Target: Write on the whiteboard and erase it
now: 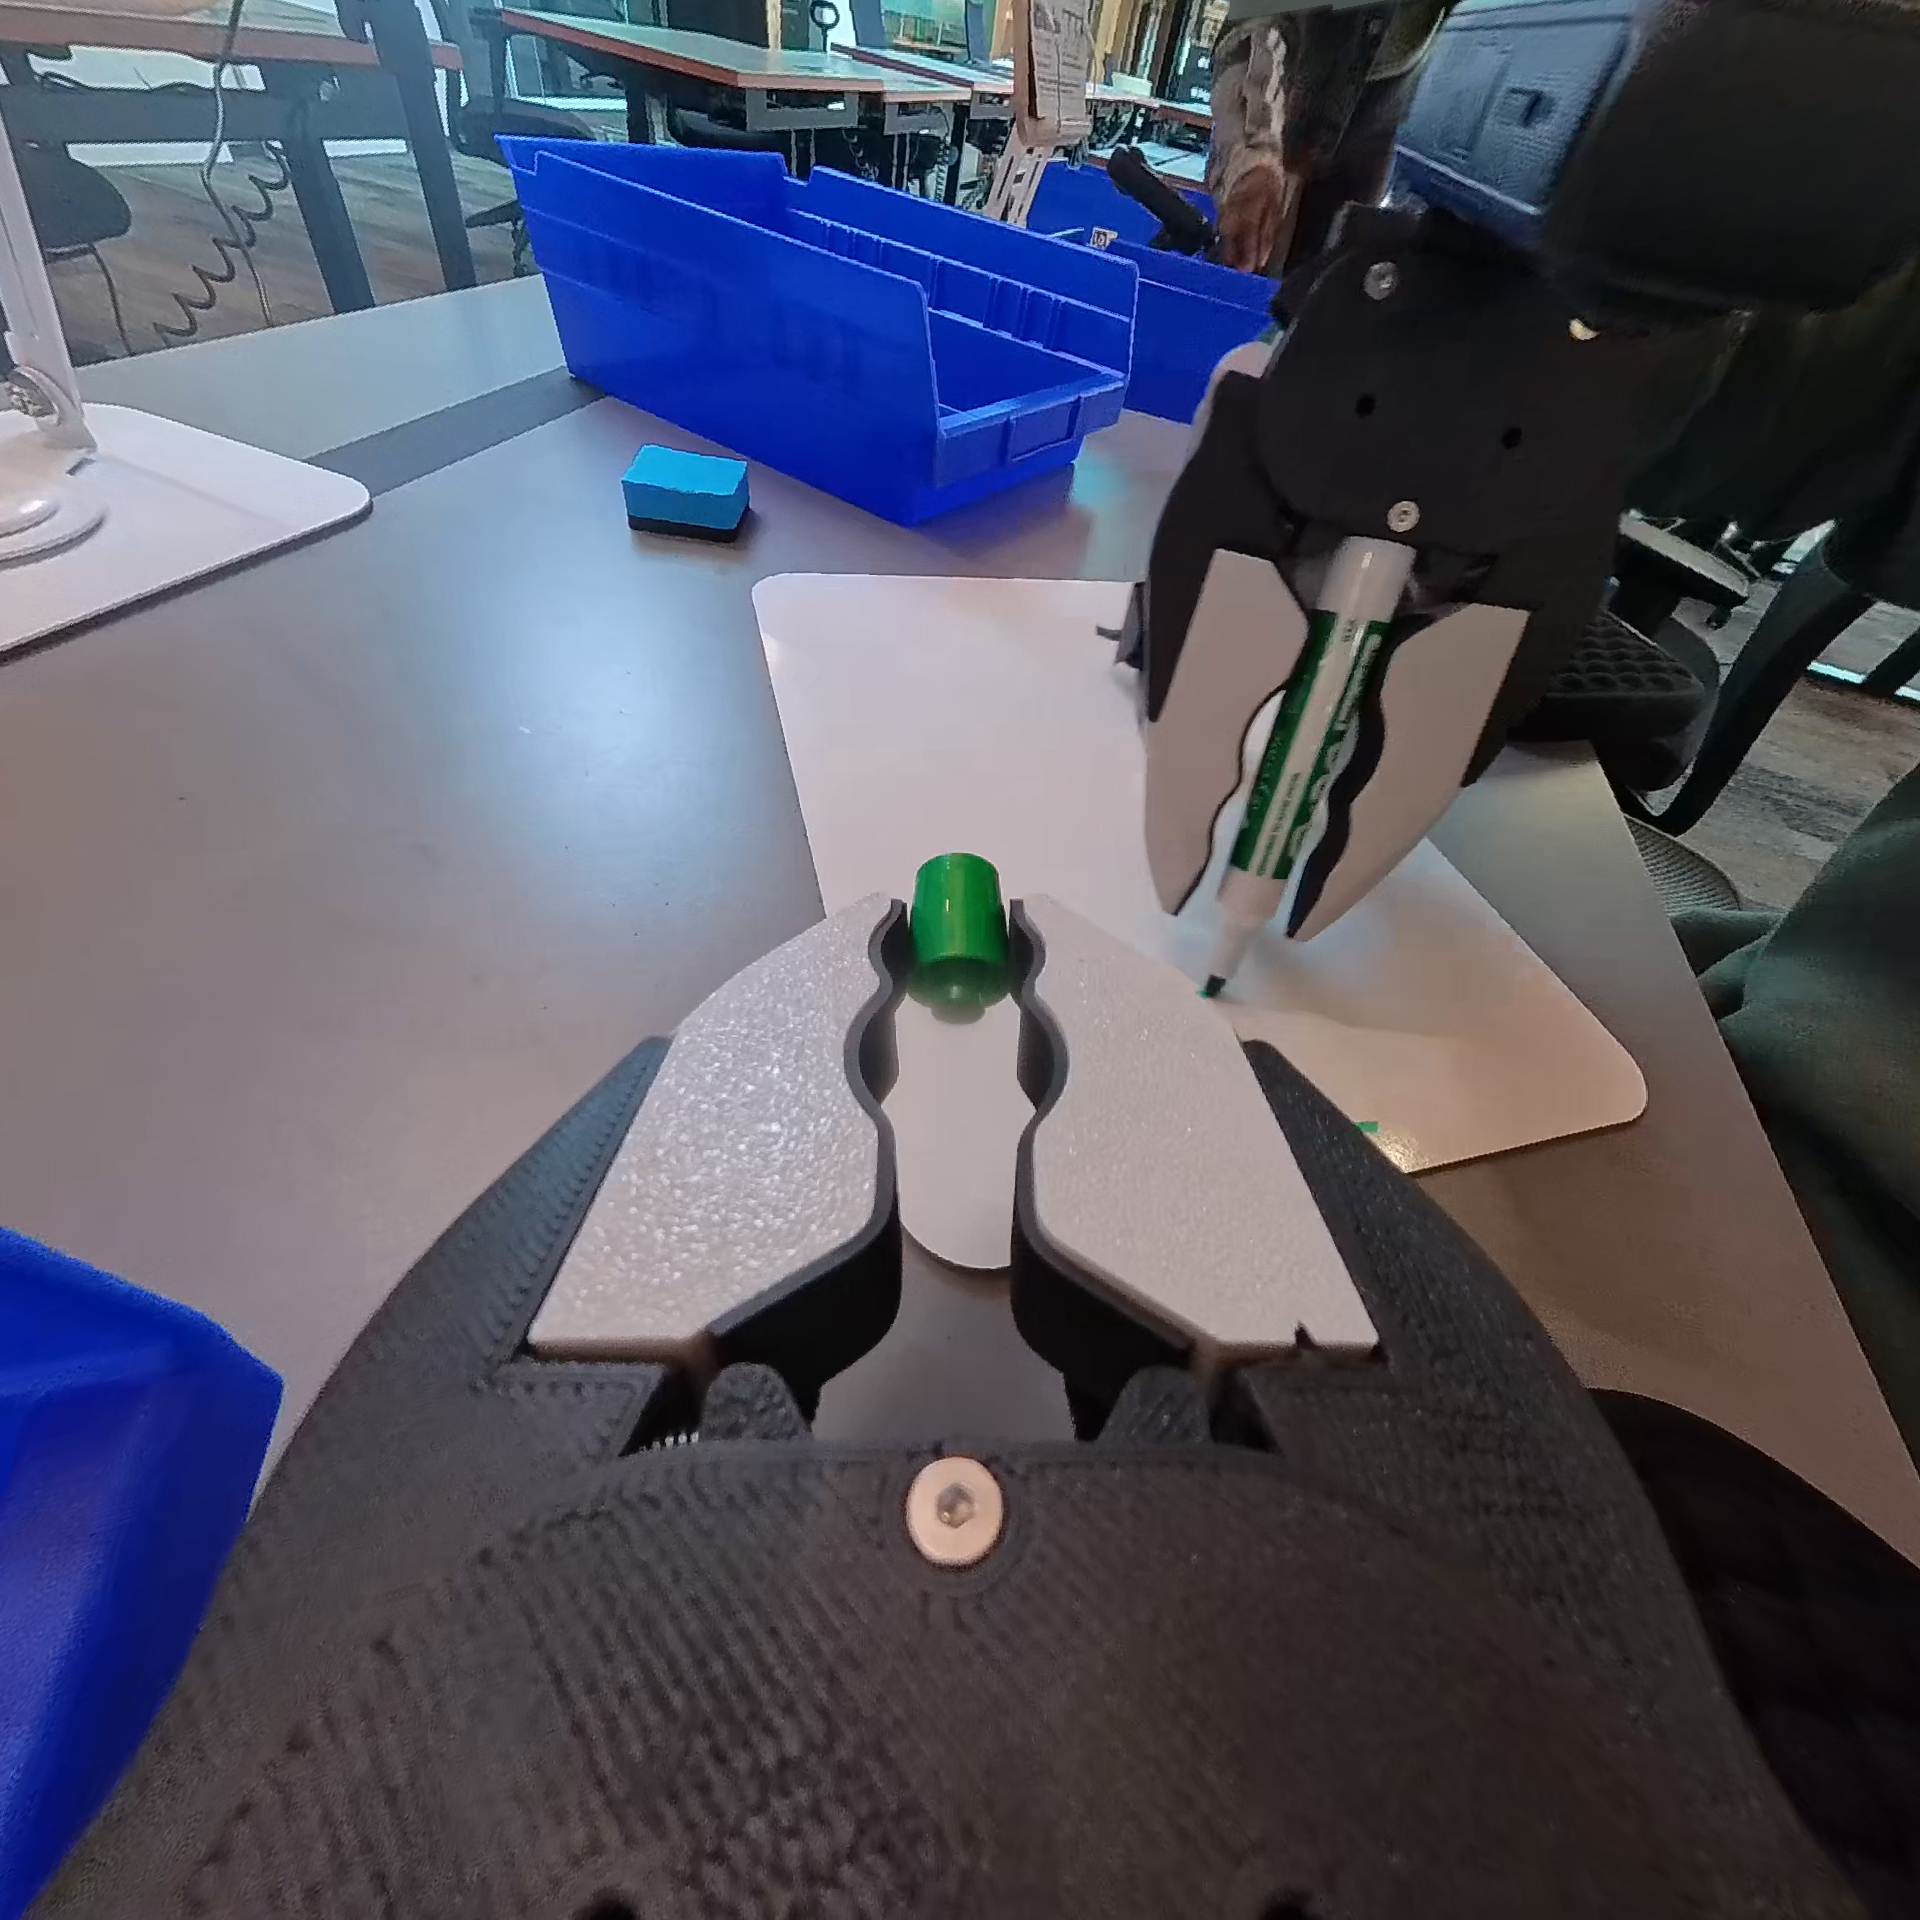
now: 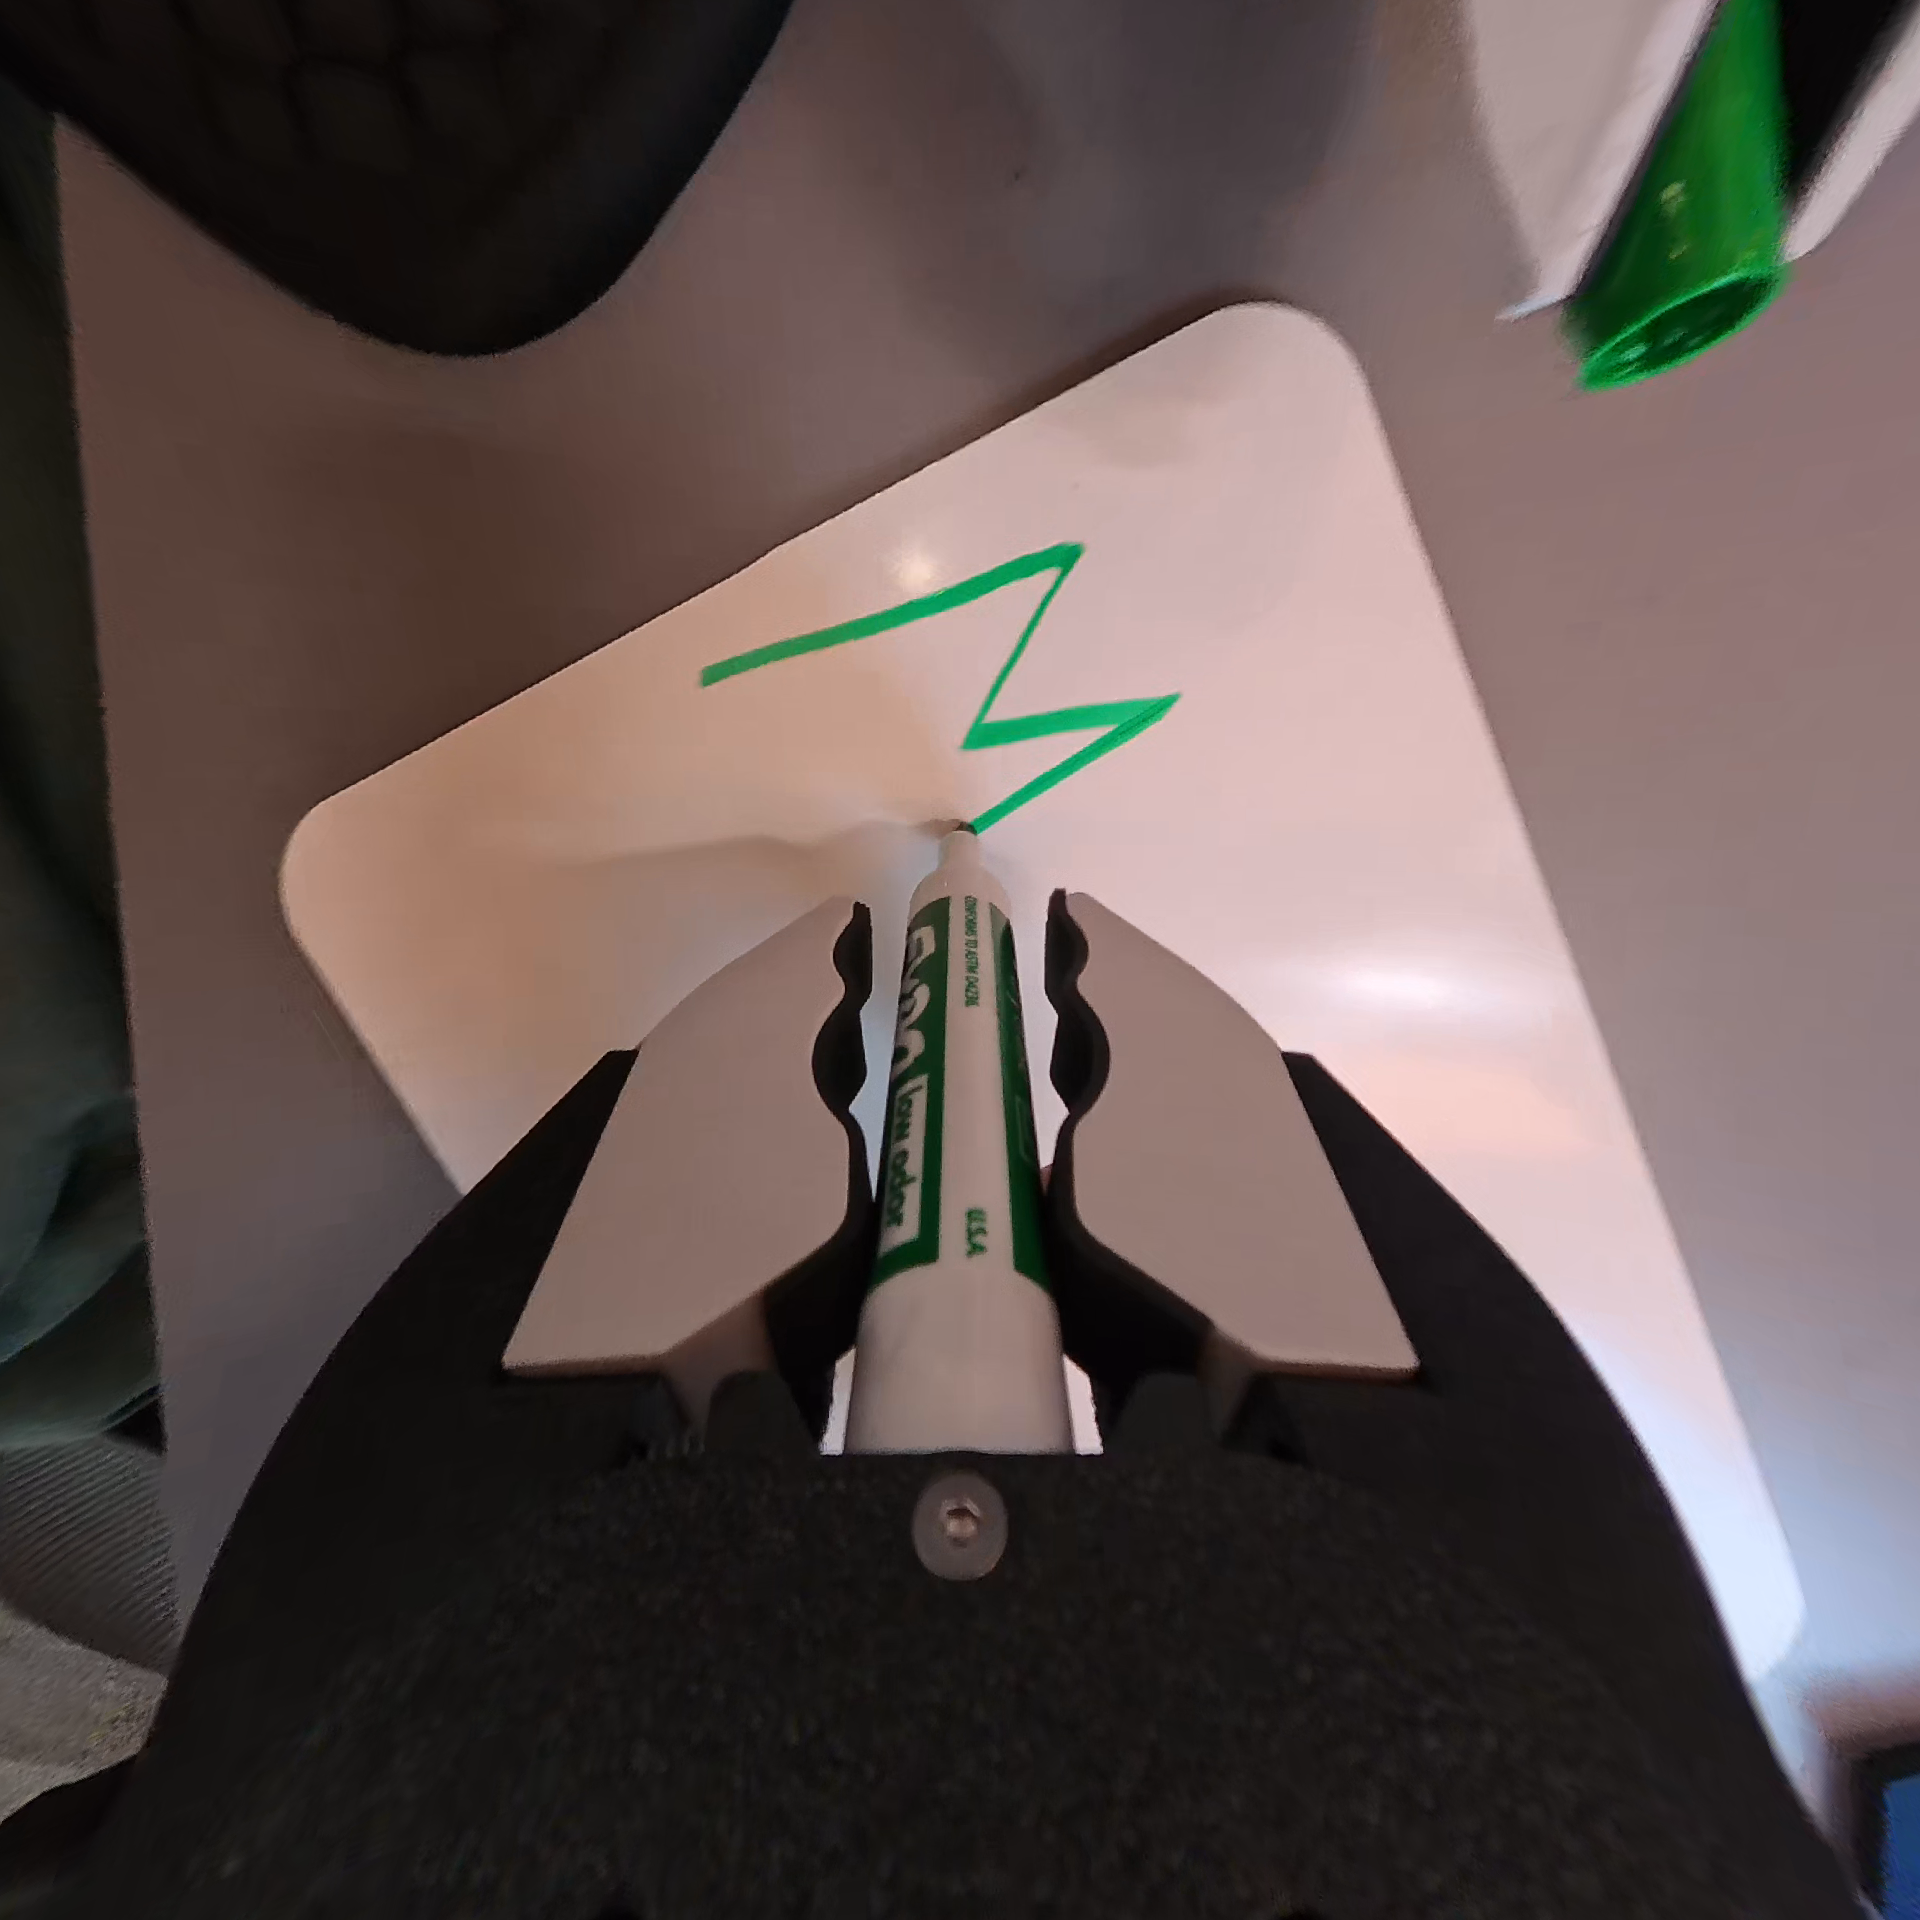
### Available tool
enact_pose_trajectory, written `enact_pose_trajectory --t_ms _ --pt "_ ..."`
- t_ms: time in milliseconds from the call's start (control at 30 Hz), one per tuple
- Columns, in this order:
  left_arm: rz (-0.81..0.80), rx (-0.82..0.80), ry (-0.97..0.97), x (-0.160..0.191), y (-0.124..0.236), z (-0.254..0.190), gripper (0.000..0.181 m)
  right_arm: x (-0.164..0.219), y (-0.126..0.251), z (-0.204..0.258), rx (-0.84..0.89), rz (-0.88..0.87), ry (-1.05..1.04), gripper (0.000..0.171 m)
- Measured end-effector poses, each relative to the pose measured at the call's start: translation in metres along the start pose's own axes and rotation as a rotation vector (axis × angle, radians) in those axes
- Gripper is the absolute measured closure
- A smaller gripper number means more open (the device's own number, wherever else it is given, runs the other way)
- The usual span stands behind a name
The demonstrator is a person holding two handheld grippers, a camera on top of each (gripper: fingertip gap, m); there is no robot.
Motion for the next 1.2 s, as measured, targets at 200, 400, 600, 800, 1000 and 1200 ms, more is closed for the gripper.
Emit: enact_pose_trajectory --t_ms 200,400,600,800,1000,1200 --pt "0.000 0.002 0.001 0.000 -0.001 -0.001 0.163 0.015 0.010 0.026 -0.024 0.021 -0.004 0.138" --pt "0.000 -0.001 -0.005 0.000 -0.001 -0.002 0.163 0.007 0.013 -0.003 0.049 -0.063 -0.058 0.138" --pt "0.000 0.001 -0.001 0.000 0.000 -0.001 0.163 -0.001 0.002 -0.038 0.081 -0.092 -0.088 0.138" --pt "0.004 0.009 -0.001 0.000 -0.001 -0.001 0.163 -0.004 -0.007 -0.045 0.070 -0.072 -0.077 0.138" --pt "0.006 0.007 0.000 0.001 -0.001 -0.001 0.163 0.004 -0.003 -0.030 0.037 -0.038 -0.066 0.138" --pt "0.008 0.006 -0.003 0.001 -0.001 -0.001 0.163 0.022 0.010 0.010 -0.029 0.007 -0.057 0.138"
Point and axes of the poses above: each gripper's, where its closed fingertips meet, y back along the fingers, x out of its underside, z = x × y across the jaws, the point moved 5 cm from there along y, back along the fingers, and after that the axes turned 7 degrees about x, right-handed, at the moved point
